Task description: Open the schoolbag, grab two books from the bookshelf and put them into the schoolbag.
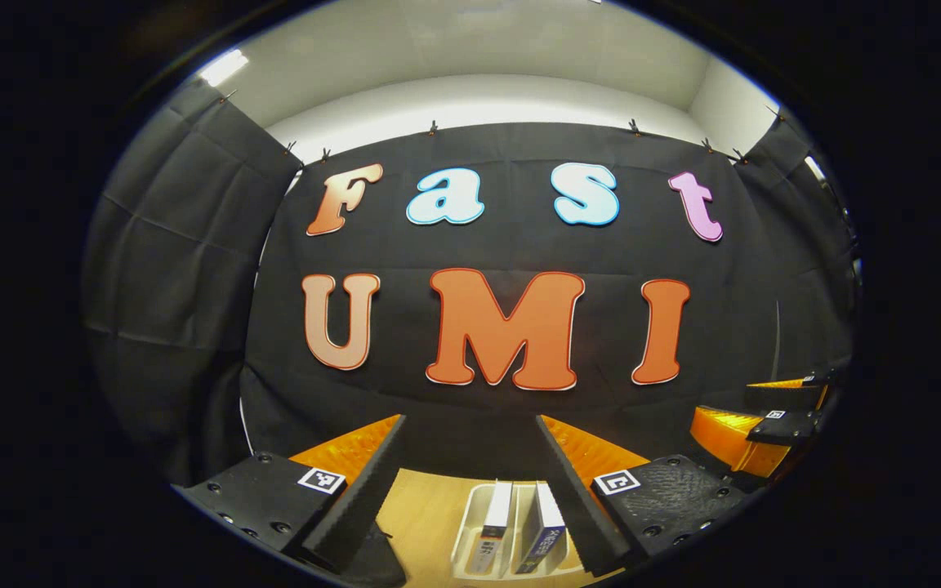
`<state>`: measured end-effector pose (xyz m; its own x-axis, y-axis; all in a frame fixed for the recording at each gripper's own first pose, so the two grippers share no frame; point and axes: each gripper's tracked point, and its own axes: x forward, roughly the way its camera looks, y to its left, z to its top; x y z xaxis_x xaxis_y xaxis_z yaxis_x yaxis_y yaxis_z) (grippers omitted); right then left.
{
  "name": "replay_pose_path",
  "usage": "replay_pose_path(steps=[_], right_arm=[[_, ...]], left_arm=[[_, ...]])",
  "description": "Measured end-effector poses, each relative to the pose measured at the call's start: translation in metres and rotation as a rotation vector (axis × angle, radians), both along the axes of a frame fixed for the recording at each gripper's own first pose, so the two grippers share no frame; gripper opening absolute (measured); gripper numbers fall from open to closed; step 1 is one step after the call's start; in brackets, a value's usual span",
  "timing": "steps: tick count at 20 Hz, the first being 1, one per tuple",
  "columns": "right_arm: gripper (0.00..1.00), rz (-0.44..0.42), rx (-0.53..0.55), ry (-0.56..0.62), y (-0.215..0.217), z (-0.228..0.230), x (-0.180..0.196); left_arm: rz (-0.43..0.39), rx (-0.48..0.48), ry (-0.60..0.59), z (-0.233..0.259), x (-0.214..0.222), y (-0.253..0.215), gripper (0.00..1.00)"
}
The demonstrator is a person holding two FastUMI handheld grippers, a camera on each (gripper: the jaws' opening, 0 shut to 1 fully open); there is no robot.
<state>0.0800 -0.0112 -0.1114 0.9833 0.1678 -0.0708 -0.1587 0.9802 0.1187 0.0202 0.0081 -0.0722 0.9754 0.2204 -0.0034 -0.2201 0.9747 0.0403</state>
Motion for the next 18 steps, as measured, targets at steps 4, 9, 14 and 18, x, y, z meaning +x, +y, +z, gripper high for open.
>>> replay_pose_path(steps=[4, 9, 14, 18], right_arm=[[0.96, -0.040, 0.002, 0.004, 0.021, -0.002, 0.000], [0.96, -0.099, -0.037, 0.000, 0.041, 0.005, 0.001], [0.96, -0.134, -0.075, 0.046, 0.043, -0.009, 0.005], [0.96, -0.158, -0.091, 0.053, 0.032, -0.014, 0.012]], left_arm=[[-0.027, 0.051, -0.019, 0.006, 0.002, 0.027, 0.94], [-0.071, 0.092, 0.039, -0.016, 0.008, 0.065, 0.94], [-0.059, 0.194, 0.199, -0.078, -0.003, 0.111, 0.94], [-0.039, 0.279, 0.342, -0.134, -0.015, 0.140, 0.94]])
